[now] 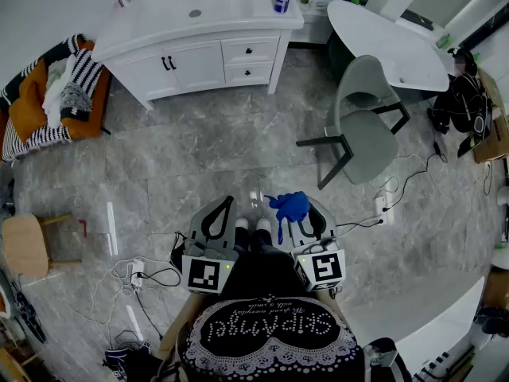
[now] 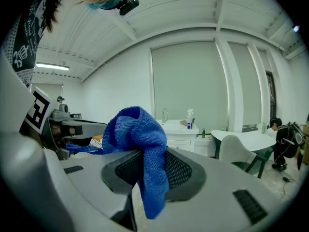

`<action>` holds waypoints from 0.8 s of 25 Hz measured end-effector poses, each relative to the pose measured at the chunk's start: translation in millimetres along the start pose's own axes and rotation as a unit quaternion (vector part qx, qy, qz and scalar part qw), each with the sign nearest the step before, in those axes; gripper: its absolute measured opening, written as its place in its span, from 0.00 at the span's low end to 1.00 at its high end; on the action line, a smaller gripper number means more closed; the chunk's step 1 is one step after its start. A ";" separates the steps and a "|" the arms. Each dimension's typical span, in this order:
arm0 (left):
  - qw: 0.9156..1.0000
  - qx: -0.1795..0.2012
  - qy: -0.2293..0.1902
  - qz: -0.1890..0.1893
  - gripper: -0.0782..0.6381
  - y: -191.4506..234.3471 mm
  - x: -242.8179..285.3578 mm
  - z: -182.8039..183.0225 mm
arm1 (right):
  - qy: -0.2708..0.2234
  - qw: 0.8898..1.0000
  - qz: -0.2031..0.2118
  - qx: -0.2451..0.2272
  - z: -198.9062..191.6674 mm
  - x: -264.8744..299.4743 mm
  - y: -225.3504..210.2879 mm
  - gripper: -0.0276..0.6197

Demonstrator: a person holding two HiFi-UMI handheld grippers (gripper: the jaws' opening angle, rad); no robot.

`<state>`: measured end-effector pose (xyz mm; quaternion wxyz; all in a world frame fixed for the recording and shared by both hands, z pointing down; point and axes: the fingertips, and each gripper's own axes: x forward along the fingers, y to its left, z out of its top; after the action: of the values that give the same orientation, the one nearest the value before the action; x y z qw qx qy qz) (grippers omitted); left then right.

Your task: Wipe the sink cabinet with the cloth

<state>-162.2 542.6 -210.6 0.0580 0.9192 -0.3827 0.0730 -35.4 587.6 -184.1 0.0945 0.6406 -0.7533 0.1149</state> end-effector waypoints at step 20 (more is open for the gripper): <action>1.000 0.002 -0.022 -0.018 0.12 -54.1 11.4 1.5 | -0.012 0.999 0.043 0.016 -9.3 -26.9 -26.7 0.22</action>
<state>-115.6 572.4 -212.7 0.0496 0.9275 -0.3667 0.0526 -4.8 611.7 -181.6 0.0705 0.6107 -0.7789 0.1236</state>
